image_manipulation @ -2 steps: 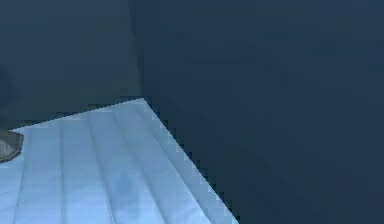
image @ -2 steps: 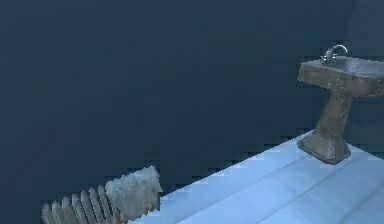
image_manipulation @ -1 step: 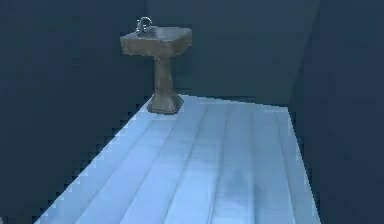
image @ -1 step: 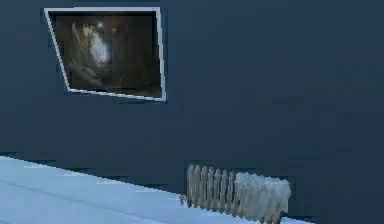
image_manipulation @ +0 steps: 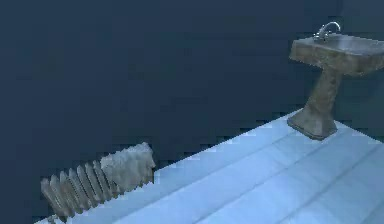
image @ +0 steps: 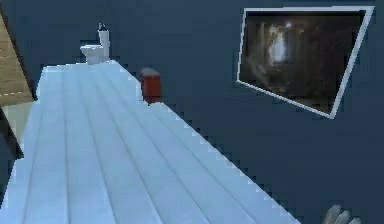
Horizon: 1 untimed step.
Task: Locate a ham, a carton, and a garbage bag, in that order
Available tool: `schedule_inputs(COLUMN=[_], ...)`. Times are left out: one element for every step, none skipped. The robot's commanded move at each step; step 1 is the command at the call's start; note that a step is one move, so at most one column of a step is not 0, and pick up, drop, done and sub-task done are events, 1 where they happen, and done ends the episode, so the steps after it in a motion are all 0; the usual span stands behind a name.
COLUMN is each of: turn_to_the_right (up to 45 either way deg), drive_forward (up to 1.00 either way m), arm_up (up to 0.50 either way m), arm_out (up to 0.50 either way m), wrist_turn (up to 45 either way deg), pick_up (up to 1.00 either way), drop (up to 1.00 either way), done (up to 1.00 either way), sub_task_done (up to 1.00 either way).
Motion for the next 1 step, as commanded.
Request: schedule_inputs(turn_to_the_right=[-33.0], drive_forward=[0.0], arm_up=[0.0], arm_out=[0.0], wrist_turn=[0.0], pick_up=[0.0], drop=[0.0], done=[0.0], sub_task_done=[0.0])
